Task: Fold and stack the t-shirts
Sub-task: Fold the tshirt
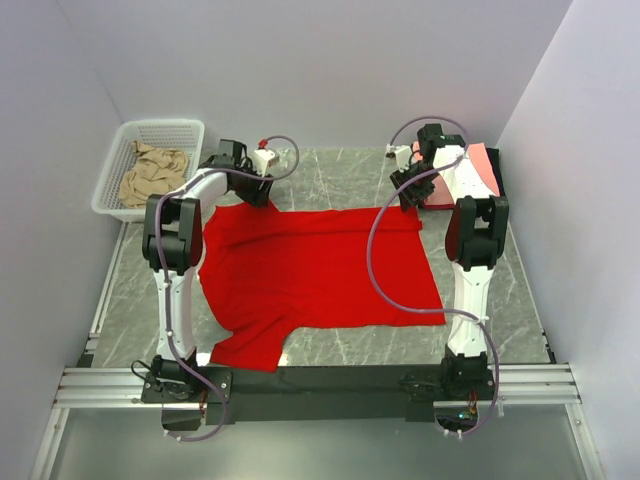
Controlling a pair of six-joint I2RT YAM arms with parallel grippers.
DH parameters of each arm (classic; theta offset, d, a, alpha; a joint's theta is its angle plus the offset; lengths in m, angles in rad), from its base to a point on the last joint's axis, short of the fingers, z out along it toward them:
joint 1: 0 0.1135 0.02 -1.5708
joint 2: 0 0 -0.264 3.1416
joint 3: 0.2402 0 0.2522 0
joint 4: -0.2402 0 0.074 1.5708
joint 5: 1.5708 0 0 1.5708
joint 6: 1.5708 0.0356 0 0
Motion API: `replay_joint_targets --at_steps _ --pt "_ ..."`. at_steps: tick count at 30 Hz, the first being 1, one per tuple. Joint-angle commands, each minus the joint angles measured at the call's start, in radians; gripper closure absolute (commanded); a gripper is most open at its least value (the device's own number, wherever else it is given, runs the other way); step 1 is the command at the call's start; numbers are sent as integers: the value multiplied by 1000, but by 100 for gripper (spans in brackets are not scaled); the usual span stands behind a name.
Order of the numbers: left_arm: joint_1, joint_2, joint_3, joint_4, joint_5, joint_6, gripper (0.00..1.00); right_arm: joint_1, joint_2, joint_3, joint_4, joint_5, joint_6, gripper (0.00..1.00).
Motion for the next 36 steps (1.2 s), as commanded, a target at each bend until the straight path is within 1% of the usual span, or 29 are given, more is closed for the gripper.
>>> replay_joint_targets --at_steps 1,4,7,8,10,11,13,14,15,19,21,24,27,28,30,31,32,33,34,36 --pt "-18 21 32 43 -60 -7 39 2 -11 17 -5 3 13 52" --pt "-27 44 29 39 -104 14 41 2 -8 25 -8 4 15 52" --pt "-27 52 32 23 -106 27 50 2 -4 35 -19 0 9 52" --pt "-27 50 37 1 -89 30 62 2 -4 35 -22 0 6 52" --pt "-27 18 32 -6 -68 37 75 0 -10 31 -22 -2 -2 52" --pt "-27 0 25 -4 -34 37 87 2 -13 25 -24 0 -5 52" --pt "-26 -45 0 2 -5 37 96 2 -18 23 -25 -3 -7 52" --pt "-26 -94 -6 -1 11 34 99 0 -21 23 -24 -5 -8 52" --pt "-26 -118 -12 -13 43 37 99 2 -24 23 -27 -6 -7 52" --pt "-27 -259 -64 -69 95 45 99 2 -40 11 -27 -14 -11 52" --pt "-27 -301 -84 -98 121 37 99 2 -57 -12 -21 -14 -11 52" --pt "-35 -387 -153 -164 150 37 99 2 -77 -40 -13 -13 -17 52" --pt "-65 -474 -256 -228 166 45 99 2 -94 -61 -11 -10 -24 52" --pt "-73 -525 -325 -237 173 45 99 0 -96 -64 -16 -13 -25 52" --pt "-104 -577 -409 -247 167 30 99 2 -105 -72 -18 -14 -28 52" --pt "-114 -623 -492 -253 167 31 98 0 -106 -75 -19 -14 -30 52" --pt "-125 -645 -529 -265 160 42 90 2 -110 -80 -21 -13 -31 52" --pt "-136 -663 -564 -277 158 48 85 2 -111 -81 -24 -11 -33 52" --pt "-150 -695 -616 -296 161 62 75 2 -111 -83 -25 -11 -34 52" --pt "-153 -718 -650 -354 170 108 68 2 -111 -83 -31 -8 -40 52"
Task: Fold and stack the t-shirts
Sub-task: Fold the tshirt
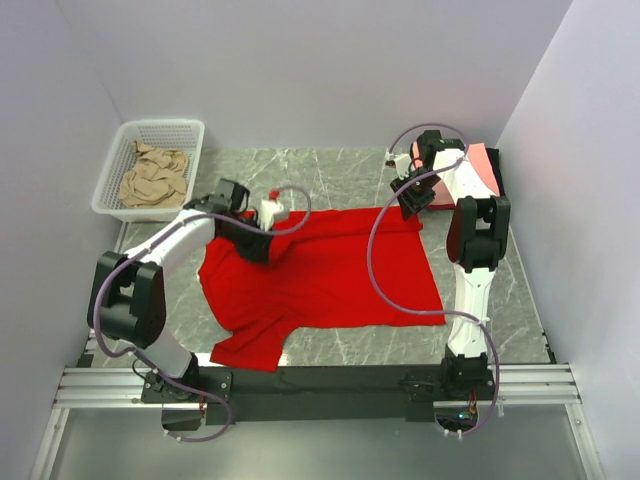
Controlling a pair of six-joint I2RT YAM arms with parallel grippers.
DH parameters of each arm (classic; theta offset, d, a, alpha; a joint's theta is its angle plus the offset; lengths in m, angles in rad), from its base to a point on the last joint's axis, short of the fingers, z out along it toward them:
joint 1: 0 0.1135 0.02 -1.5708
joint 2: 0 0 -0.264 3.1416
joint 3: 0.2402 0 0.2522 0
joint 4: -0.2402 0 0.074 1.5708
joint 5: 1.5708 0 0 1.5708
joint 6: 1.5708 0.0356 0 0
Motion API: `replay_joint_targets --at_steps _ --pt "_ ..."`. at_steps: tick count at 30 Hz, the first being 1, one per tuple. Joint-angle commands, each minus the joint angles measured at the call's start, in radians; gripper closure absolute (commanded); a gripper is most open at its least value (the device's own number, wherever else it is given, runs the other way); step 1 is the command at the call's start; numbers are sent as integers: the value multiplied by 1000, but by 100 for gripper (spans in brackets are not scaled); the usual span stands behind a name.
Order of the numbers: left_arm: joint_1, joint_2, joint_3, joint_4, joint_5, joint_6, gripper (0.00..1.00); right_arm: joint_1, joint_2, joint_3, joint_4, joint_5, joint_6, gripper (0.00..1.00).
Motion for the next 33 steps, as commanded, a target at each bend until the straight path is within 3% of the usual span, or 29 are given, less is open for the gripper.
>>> replay_joint_targets --at_steps 1,4,7,16,24,27,33 --pt "-5 -78 -59 -123 28 65 66 2 -82 -1 -17 -8 -22 52" --pt "48 -107 -20 -169 66 115 60 2 -79 10 -25 -6 -25 52" --pt "131 -69 69 -151 128 76 54 5 -69 17 -17 -2 -16 52" --pt "147 192 229 42 -13 -131 52 37 -27 1 8 7 33 54" --pt "145 325 264 23 -14 -121 53 65 -20 -49 15 9 51 56" --pt "144 318 235 6 2 -95 57 65 -8 -42 14 23 56 55" --pt "147 264 163 -39 13 -23 94 65 -2 -39 12 40 53 56"
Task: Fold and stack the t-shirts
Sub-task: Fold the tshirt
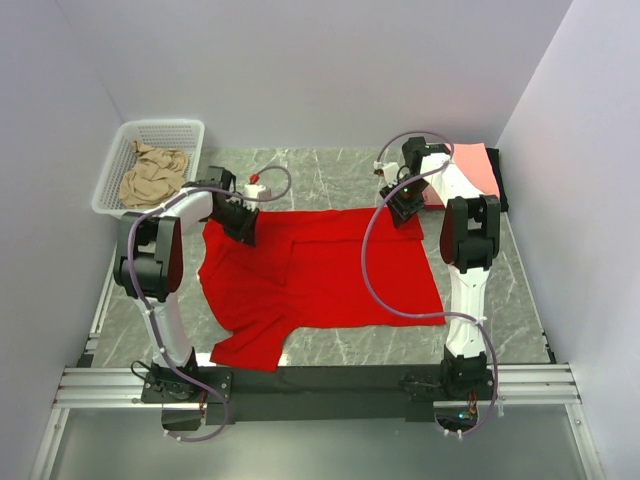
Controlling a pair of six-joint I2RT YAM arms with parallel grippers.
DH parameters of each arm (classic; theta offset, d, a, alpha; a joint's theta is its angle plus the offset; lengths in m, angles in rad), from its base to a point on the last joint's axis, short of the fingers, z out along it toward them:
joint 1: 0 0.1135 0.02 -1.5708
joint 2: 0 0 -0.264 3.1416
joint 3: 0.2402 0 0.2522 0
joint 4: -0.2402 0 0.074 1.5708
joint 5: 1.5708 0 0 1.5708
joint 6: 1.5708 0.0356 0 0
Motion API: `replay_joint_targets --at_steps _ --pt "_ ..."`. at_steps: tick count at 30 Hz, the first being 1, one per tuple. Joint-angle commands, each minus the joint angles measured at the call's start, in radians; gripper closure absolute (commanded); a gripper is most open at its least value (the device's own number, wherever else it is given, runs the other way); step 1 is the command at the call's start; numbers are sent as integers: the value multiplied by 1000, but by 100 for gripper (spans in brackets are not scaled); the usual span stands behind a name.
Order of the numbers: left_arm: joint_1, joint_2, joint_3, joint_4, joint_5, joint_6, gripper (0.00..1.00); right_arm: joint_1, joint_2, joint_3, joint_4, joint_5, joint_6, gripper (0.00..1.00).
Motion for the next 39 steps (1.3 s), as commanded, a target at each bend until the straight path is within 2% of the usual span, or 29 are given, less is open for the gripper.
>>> replay_joint_targets --at_steps 1,5,12,18,25,31,34,35,36,38,39 --pt "-1 -85 -40 -59 28 75 97 -1 -7 9 6 19 6 56" --pt "11 -145 -80 -137 42 147 99 0 -6 10 1 26 -2 56" --pt "33 -354 -196 -219 26 280 99 -1 -23 7 -16 26 -15 56" --pt "36 -397 -273 -285 16 362 99 -1 -16 15 -25 41 -25 56" --pt "36 -391 -270 -374 77 398 99 0 -9 33 -37 49 -29 56" --pt "40 -400 -319 -358 39 402 99 -1 -15 24 -29 50 -32 56" --pt "50 -378 -318 -337 22 392 86 0 -16 47 -25 41 -26 56" --pt "56 -372 -298 -343 22 398 82 0 -16 55 -22 38 -20 57" --pt "60 -360 -283 -349 22 400 73 0 -15 71 -11 36 -14 57" --pt "97 -351 -220 -342 61 389 66 -1 -12 99 13 41 7 57" --pt "109 -349 -194 -331 77 359 59 -1 -9 104 26 44 18 58"
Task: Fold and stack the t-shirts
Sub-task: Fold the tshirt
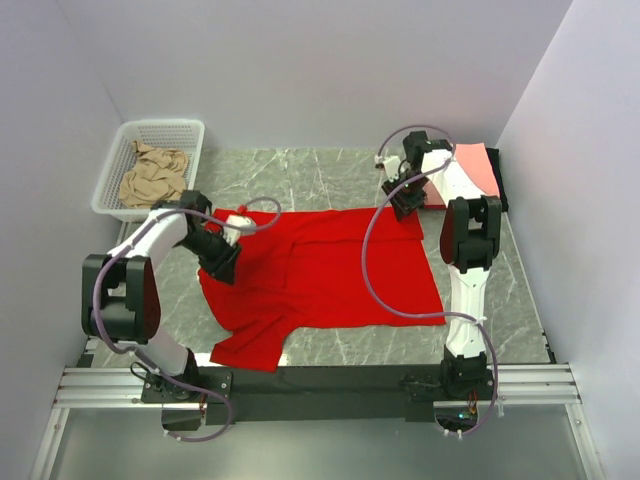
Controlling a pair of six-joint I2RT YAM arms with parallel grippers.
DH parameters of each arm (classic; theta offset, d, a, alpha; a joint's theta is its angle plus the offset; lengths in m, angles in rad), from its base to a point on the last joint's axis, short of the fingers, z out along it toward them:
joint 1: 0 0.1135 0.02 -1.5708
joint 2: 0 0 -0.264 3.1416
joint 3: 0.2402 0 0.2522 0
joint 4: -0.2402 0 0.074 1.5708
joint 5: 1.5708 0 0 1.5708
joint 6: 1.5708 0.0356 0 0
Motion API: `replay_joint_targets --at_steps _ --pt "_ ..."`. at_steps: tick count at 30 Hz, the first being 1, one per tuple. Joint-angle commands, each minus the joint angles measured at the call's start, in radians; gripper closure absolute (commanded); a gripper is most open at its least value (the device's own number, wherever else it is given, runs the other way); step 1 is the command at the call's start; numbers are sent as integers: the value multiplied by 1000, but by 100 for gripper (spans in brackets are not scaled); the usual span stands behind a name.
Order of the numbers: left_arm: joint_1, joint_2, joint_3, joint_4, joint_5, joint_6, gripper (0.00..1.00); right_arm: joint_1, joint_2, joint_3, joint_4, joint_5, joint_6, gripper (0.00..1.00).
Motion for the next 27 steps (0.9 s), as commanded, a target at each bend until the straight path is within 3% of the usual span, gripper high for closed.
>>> replay_joint_targets --at_steps 1,7,13,19,22,27 --pt "48 9 124 32 60 -42 57 0 -5 73 52 12 40 60" --pt "53 67 212 326 -43 -341 55 15 72 154 66 64 104 65" --pt "42 231 286 454 -167 -556 58 46 106 135 75 122 126 72" --pt "30 362 342 492 -276 -648 64 54 153 141 48 222 158 79" --pt "33 418 367 486 -375 -647 67 52 166 142 17 245 167 80" --pt "40 524 491 474 -426 -622 68 52 218 217 19 245 207 81"
